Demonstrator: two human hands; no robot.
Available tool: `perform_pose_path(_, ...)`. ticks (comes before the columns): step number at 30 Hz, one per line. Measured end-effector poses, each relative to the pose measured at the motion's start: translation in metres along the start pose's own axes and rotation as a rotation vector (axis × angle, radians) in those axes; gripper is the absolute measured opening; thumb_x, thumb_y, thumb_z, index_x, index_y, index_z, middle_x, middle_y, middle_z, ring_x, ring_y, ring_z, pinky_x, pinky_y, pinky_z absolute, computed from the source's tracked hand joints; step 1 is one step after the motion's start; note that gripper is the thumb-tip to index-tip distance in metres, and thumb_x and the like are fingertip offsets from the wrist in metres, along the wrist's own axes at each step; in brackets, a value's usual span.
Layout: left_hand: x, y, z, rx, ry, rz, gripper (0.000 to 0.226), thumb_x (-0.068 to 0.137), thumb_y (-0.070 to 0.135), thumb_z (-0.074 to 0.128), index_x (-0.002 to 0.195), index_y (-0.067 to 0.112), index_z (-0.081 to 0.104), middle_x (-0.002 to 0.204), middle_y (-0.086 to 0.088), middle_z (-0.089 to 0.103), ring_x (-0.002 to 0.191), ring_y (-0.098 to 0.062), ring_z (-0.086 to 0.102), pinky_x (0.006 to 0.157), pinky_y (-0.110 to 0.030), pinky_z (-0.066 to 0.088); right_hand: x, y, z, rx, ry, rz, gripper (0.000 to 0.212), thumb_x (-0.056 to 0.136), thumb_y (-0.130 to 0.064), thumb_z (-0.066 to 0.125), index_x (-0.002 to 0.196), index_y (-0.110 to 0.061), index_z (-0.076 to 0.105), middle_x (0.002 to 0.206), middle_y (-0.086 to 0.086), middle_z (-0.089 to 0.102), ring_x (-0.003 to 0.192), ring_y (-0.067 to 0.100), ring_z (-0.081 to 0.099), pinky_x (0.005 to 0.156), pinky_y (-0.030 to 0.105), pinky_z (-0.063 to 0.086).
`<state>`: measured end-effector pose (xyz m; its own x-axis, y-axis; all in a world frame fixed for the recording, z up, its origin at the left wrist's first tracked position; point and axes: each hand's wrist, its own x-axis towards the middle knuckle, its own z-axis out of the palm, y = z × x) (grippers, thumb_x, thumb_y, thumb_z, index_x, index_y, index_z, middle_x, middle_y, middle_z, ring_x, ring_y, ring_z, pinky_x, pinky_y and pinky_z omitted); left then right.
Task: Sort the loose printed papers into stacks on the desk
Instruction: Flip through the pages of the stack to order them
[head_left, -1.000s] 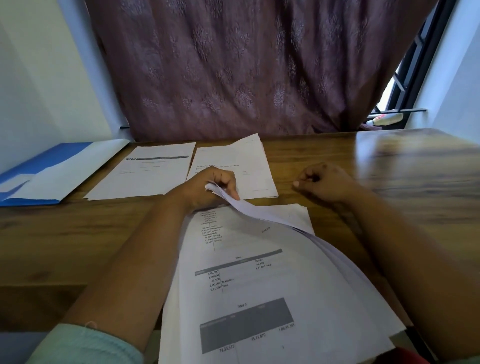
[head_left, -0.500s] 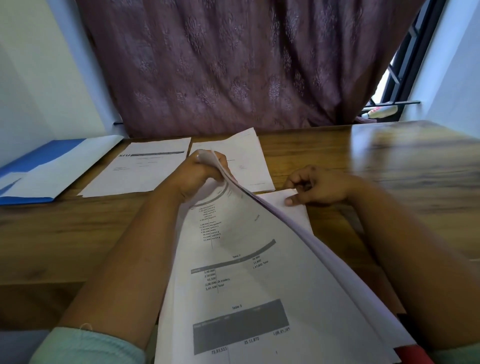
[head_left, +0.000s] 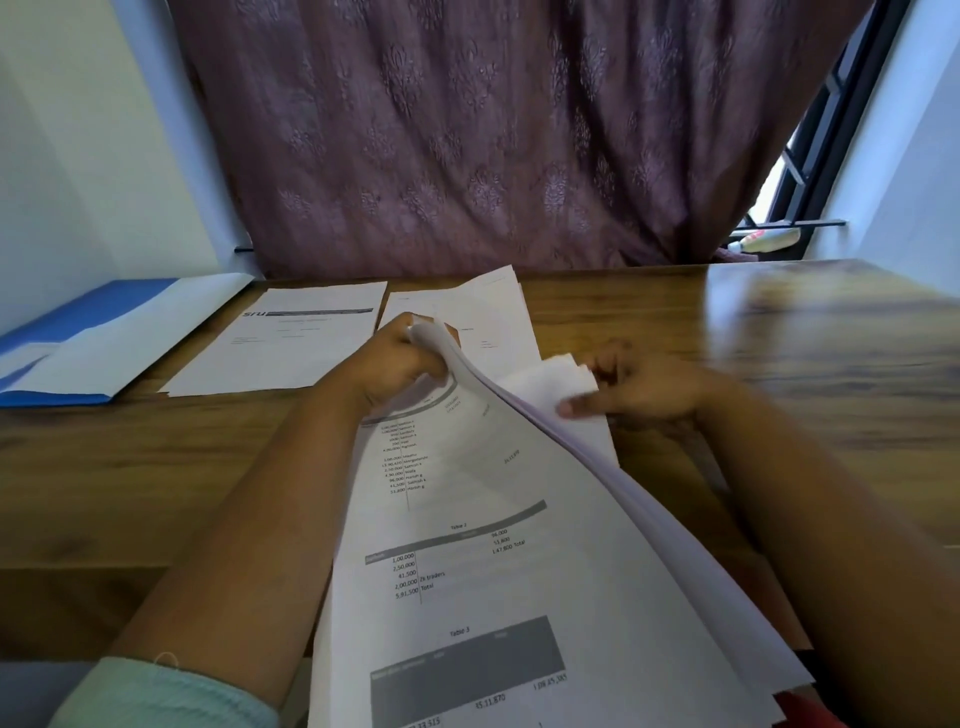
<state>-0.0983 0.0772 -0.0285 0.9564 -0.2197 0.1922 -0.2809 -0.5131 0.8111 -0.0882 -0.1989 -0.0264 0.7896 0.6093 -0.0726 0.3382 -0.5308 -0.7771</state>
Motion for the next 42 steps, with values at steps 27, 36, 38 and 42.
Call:
perform_pose_path(27,0.005,-0.003,0.023,0.021,-0.136,-0.057,0.074,0.08,0.003,0.076,0.139,0.034,0.046,0.131,0.007,0.056,0.113,-0.019,0.058,0.095,-0.032,0.054,0.017,0.016,-0.005,0.445,0.262,-0.134,0.014,0.075,-0.024,0.074,0.084,-0.014,0.074,0.091,0.008,0.073,0.085,0.024,0.069,0.081,0.039,0.056)
perform_pose_path(36,0.002,-0.004,0.017,0.109,-0.117,-0.051,0.027,0.083,0.011,0.075,0.1,0.03,0.064,0.091,0.009,0.067,0.092,-0.015,0.065,0.073,-0.018,0.049,0.034,0.034,-0.018,-0.047,0.763,0.183,0.019,0.103,-0.023,0.046,0.102,-0.018,0.064,0.104,-0.002,0.063,0.086,0.007,0.056,0.072,0.015,0.039)
perform_pose_path(38,0.002,-0.004,0.017,0.103,-0.115,-0.051,0.026,0.083,0.011,0.075,0.095,0.031,0.063,0.089,0.01,0.066,0.09,-0.014,0.064,0.072,-0.017,0.049,0.041,0.044,-0.019,-0.143,0.645,0.274,0.034,0.102,-0.036,0.044,0.119,-0.013,0.063,0.119,0.003,0.061,0.103,0.019,0.056,0.088,0.026,0.04)
perform_pose_path(42,0.0,0.0,0.018,0.092,-0.109,-0.032,0.029,0.084,0.009,0.074,0.091,0.033,0.062,0.089,0.012,0.065,0.088,-0.008,0.063,0.072,-0.014,0.05,0.044,0.042,-0.016,-0.234,0.412,0.238,0.037,0.094,-0.041,0.059,0.124,-0.02,0.063,0.118,-0.004,0.06,0.1,0.012,0.053,0.084,0.023,0.037)
